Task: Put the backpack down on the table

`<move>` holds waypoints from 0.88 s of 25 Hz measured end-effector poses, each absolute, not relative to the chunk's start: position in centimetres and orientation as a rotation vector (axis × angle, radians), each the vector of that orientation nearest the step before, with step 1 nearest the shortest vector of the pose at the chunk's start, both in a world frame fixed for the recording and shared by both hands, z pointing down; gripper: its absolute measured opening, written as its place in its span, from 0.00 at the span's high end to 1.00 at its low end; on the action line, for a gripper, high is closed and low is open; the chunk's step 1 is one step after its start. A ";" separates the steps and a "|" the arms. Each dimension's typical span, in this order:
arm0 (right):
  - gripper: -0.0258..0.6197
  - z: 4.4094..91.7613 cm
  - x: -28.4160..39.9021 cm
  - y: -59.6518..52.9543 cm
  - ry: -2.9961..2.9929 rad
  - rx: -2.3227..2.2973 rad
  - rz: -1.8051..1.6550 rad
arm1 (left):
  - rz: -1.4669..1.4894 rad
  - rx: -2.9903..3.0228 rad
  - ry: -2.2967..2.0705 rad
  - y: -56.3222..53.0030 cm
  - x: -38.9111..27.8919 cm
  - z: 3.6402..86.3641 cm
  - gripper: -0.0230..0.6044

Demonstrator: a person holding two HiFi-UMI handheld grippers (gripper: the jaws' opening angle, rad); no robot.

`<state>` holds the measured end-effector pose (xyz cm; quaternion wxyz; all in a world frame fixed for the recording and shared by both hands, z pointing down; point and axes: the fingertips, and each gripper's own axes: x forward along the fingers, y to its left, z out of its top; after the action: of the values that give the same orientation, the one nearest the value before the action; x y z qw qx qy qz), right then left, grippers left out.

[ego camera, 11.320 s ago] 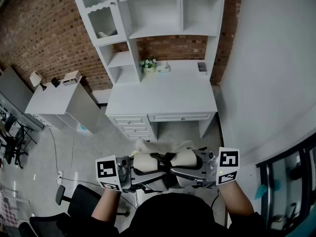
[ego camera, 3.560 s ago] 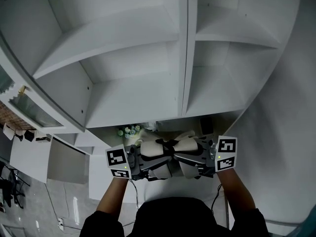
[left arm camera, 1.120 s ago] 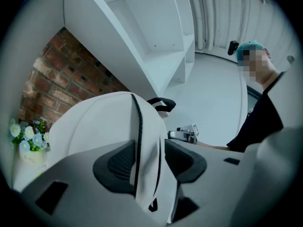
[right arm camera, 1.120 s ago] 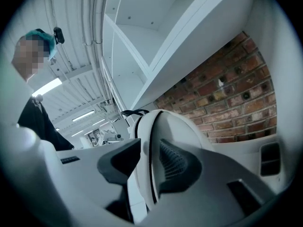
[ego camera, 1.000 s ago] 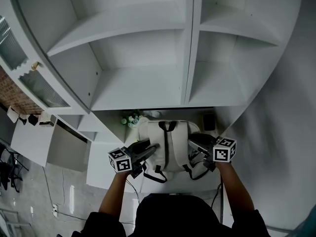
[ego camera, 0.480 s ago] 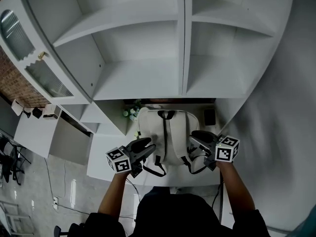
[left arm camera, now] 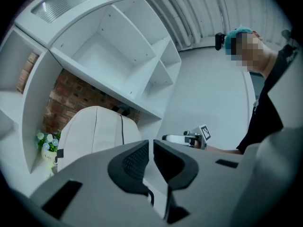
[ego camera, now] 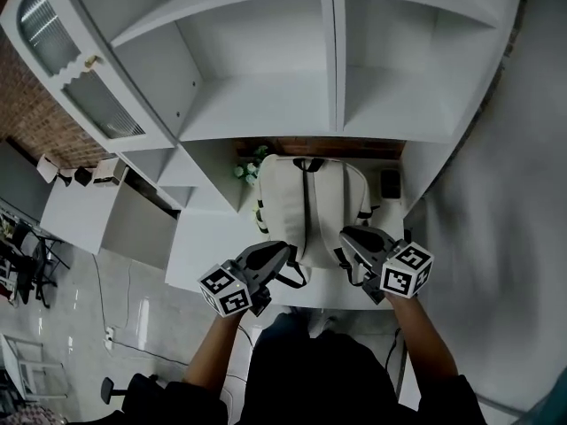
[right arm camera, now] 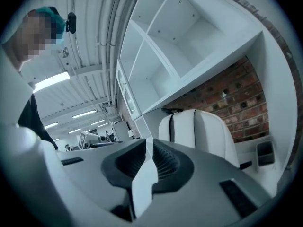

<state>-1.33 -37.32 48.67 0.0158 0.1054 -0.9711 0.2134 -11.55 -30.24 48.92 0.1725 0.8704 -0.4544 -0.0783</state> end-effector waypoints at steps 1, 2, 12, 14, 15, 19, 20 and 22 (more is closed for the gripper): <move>0.88 48.9 -1.4 -36.6 -3.021 0.329 0.709 | -0.239 2.475 -1.301 -29.6 -11.4 48.5 0.90; 0.89 49.1 -1.4 -35.9 -3.020 0.332 0.756 | -0.255 2.479 -1.309 -29.0 -11.2 48.2 0.91; 0.90 48.6 -2.1 -28.2 -2.994 0.511 0.710 | -0.307 2.419 -1.410 -23.8 -10.7 46.6 0.93; 0.90 48.4 -2.6 -25.9 -2.986 0.542 0.692 | -0.292 2.408 -1.386 -22.0 -10.4 46.8 0.93; 0.90 48.3 -3.0 -24.7 -2.982 0.549 0.680 | -0.284 2.404 -1.377 -20.9 -10.4 46.9 0.93; 0.90 48.2 -3.9 -20.5 -2.968 0.574 0.601 | -0.221 2.372 -1.411 -17.3 -10.8 47.7 0.93; 0.90 48.3 -4.1 -19.4 -2.965 0.585 0.583 | -0.197 2.368 -1.433 -16.5 -10.9 47.9 0.93; 0.90 48.4 -4.5 -17.2 -2.956 0.599 0.547 | -0.167 2.367 -1.468 -14.8 -11.0 48.1 0.93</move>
<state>-4.46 -17.16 48.38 0.0380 0.1953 -0.9637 0.1782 -10.96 -14.79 48.11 0.1746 0.8353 -0.5181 -0.0589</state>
